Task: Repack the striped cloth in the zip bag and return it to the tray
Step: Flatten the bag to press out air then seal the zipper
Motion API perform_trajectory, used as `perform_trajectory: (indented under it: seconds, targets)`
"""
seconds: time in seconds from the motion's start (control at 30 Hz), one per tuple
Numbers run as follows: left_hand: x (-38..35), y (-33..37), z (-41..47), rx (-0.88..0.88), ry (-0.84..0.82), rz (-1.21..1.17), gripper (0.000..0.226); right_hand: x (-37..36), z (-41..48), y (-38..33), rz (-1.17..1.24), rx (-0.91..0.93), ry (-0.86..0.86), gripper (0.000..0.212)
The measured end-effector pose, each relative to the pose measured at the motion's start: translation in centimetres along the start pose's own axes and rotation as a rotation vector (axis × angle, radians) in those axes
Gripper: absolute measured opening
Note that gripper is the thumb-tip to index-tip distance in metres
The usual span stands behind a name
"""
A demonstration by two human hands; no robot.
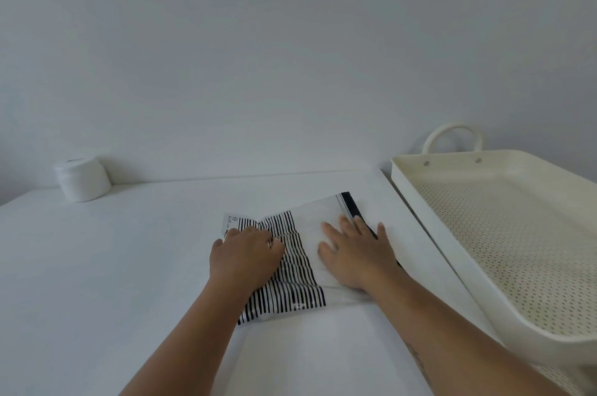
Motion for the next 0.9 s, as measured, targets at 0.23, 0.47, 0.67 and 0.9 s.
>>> perform_trajectory:
  seconds: [0.23,0.47,0.67,0.9]
  targets:
    - [2.2,1.5,1.3,-0.082,-0.005,0.042,0.043,4.1,0.3,-0.2,-0.078,0.072,0.039,0.055]
    - [-0.1,1.8,1.6,-0.079,-0.063,0.153,0.041,3.3,2.9,-5.3,0.044,0.231,-0.010,0.052]
    - [-1.5,1.3,1.7,-0.087,0.052,0.249,0.048,-0.1,4.1,-4.7,0.054,0.194,0.003,0.052]
    - [-1.8,0.8,2.3,-0.099,0.083,0.155,0.048,-0.4,5.1,-2.0,-0.018,0.126,0.011,0.058]
Point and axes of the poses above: each hand's wrist, its own z-axis towards the middle knuckle, its own x-axis out of the back of the hand, y = z × x, the point moved 2 cm from there along z, towards the middle knuckle, and after that the axes turned 7 degrees about -z, right-handed, at the moved point
